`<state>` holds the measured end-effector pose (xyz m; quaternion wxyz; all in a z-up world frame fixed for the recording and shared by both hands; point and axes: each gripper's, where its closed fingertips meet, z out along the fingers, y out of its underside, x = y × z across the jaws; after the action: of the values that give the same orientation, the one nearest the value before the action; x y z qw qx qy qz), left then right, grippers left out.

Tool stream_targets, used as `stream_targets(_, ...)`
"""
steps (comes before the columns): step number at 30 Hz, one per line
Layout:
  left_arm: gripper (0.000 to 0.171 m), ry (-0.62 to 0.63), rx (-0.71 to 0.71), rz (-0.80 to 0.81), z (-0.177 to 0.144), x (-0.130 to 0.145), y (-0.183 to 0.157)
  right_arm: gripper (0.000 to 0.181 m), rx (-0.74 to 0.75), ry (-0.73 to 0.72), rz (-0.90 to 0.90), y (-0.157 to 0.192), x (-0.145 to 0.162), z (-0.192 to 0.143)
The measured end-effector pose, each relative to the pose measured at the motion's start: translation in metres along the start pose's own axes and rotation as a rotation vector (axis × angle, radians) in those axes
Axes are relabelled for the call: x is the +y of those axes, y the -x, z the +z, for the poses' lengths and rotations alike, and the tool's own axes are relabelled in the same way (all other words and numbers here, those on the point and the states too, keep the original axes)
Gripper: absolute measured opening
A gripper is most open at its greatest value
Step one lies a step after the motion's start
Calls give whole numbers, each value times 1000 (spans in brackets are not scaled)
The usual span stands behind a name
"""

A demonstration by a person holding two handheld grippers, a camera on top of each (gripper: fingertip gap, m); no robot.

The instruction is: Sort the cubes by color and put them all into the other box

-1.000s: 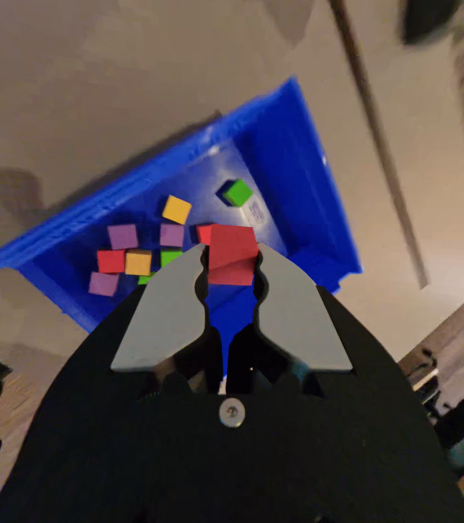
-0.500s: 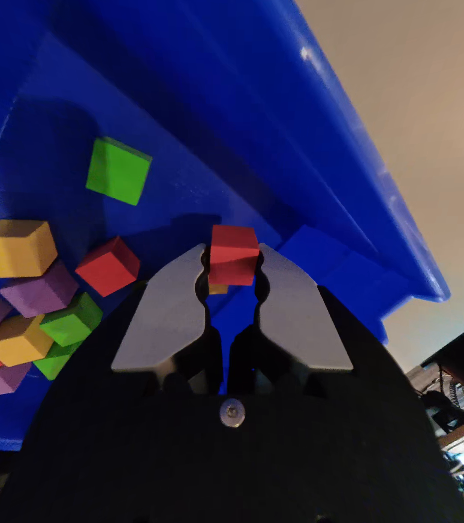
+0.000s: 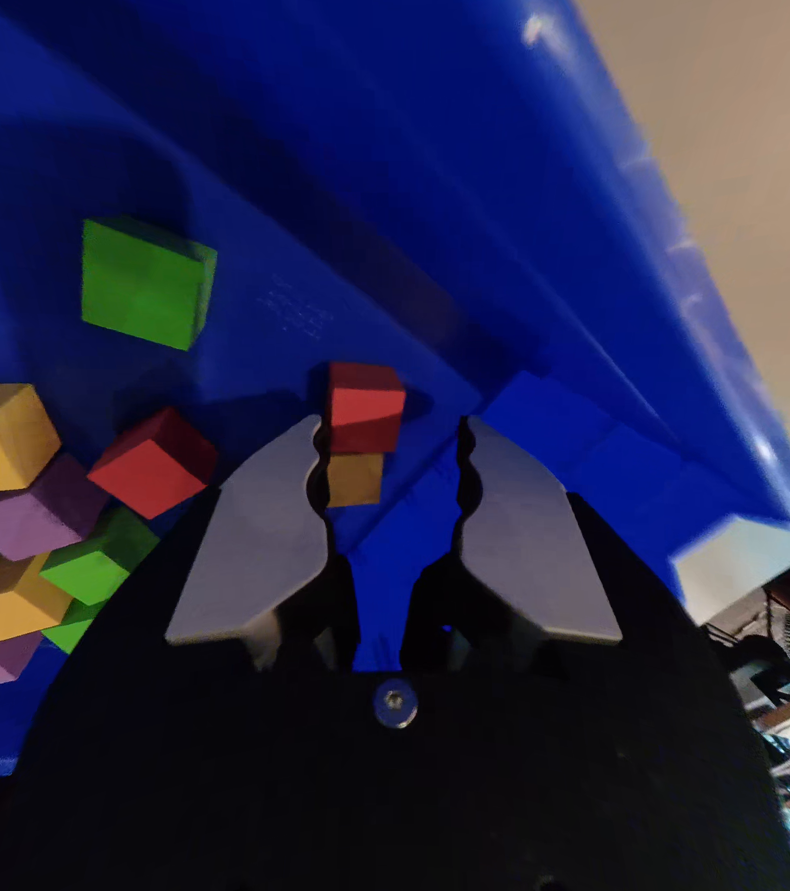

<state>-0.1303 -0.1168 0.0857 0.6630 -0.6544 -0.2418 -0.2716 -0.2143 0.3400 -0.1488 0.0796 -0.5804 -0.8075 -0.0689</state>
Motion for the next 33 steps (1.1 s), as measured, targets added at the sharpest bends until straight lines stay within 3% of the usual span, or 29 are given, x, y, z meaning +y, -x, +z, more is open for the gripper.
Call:
stream_targets(2,28,15,-89,22,3,-5,18,50,9,-41,-4,1,-3,-12)
stream_targets(5,30,115,-422,101,2,-10,79,45,54,-139,-31,6,-7,-42)
stream_targets(8,43,273,-692,154,2,-10,140,42,99,-309,-50,19,-12,-82)
stream_targets(11,60,423,-856,243,12,-9,191,37,112,-499,-55,39,-12,-122)
stream_targets(15,56,525,-800,364,44,0,232,33,144,-663,-112,60,-6,-154)
stream_targets(18,50,595,-816,496,46,8,255,33,192,-709,-166,68,3,-163)
stream_targets(23,44,619,-765,580,50,16,268,34,231,-738,-210,70,12,-168)
stream_targets(33,48,812,-802,709,48,28,301,34,213,-738,-251,83,19,-162)
